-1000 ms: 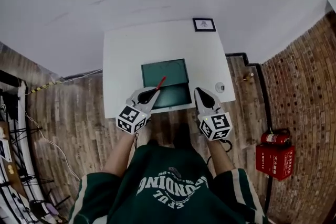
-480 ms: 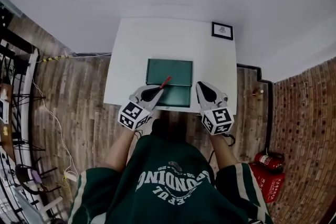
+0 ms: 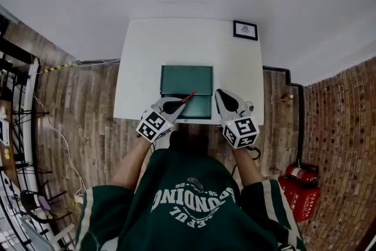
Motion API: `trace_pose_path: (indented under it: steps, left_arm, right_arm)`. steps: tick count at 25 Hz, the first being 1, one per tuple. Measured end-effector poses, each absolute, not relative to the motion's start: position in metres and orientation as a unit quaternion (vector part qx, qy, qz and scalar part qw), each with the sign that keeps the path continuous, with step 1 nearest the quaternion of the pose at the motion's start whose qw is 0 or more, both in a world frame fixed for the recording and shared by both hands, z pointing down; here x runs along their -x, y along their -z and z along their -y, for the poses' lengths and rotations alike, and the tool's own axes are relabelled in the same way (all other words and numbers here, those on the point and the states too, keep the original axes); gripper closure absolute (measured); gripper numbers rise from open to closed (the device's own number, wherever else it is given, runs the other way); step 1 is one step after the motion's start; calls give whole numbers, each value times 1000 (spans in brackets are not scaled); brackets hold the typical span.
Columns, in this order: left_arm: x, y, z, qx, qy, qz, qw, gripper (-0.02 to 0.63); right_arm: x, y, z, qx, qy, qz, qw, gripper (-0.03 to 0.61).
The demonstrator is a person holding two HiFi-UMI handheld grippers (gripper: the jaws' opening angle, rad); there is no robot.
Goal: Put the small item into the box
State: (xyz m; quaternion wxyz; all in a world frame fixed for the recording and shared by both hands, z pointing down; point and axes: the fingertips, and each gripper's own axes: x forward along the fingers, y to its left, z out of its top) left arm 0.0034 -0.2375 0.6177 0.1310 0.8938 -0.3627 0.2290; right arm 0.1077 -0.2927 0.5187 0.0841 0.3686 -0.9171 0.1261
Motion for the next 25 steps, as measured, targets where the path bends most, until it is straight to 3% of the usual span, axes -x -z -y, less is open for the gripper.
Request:
trace_pose_path:
  steps: [25]
  left_arm:
    - [-59, -765, 247, -837, -428, 262, 217, 555]
  right_arm:
    - [-178, -540, 284, -466, -166, 864, 95, 577]
